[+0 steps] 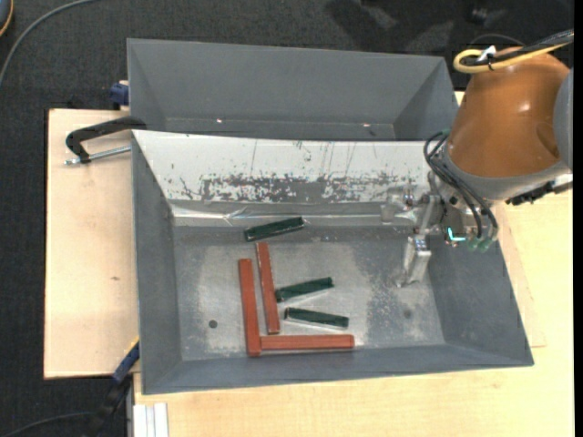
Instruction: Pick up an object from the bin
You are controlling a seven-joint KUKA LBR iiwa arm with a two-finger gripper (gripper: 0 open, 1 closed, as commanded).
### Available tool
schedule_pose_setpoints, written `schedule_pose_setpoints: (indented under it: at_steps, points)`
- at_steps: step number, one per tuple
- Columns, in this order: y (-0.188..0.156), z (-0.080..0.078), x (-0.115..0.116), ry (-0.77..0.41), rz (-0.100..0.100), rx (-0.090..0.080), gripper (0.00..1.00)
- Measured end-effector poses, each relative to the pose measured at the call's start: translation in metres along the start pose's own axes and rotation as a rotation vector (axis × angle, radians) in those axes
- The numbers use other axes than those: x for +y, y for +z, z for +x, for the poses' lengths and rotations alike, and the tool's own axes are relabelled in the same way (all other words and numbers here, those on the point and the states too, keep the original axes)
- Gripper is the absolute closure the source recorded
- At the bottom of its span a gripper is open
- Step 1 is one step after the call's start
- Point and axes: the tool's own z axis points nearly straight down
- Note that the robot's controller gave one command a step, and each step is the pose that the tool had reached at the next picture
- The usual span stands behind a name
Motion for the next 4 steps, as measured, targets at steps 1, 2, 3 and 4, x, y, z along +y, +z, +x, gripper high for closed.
schedule_pose_setpoints:
  at_steps: [1,2,3,4]
  points:
    - [0.152,0.028,0.029,-0.004,0.000,-0.001,0.00]
    - [0.148,-0.002,0.074,0.076,-0.003,-0.015,0.00]
    - [0.148,-0.001,0.072,0.078,0.000,-0.013,1.00]
    - [0.148,-0.014,0.084,0.056,0.000,-0.015,1.00]
